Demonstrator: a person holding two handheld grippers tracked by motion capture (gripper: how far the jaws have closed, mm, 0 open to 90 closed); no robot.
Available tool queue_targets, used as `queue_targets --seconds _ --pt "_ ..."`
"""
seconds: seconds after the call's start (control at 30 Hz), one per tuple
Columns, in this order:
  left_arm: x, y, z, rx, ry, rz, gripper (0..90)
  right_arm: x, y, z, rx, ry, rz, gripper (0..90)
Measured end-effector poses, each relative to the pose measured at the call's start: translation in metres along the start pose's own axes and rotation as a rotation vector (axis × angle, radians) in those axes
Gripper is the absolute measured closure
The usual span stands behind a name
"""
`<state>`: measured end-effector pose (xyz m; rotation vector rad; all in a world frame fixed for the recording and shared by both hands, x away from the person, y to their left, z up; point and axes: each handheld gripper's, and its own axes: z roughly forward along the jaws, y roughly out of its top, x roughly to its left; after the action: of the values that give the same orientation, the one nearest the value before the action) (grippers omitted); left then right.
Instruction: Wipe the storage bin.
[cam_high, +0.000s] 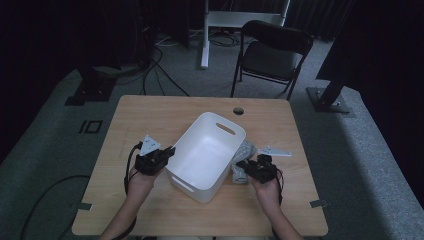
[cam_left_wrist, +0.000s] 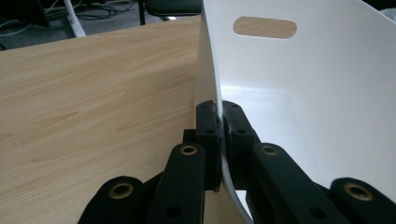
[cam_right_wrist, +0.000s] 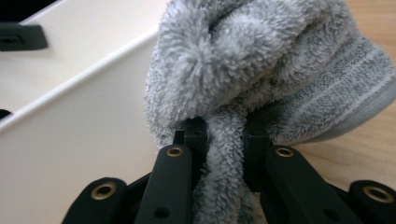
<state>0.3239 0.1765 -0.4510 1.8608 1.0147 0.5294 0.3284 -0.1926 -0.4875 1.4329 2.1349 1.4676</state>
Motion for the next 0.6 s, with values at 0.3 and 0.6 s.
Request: queue_targets --seconds 0.3,0.6 --pt "0.0 0.001 0.0 0.005 -0.003 -0.001 86.6 -0.007 -0.007 0.011 0.037 -0.021 0.018 78.0" --pt "0.0 0.0 0.0 0.003 0.001 -0.005 86.5 -0.015 -0.015 0.024 0.084 -0.055 0.02 78.0"
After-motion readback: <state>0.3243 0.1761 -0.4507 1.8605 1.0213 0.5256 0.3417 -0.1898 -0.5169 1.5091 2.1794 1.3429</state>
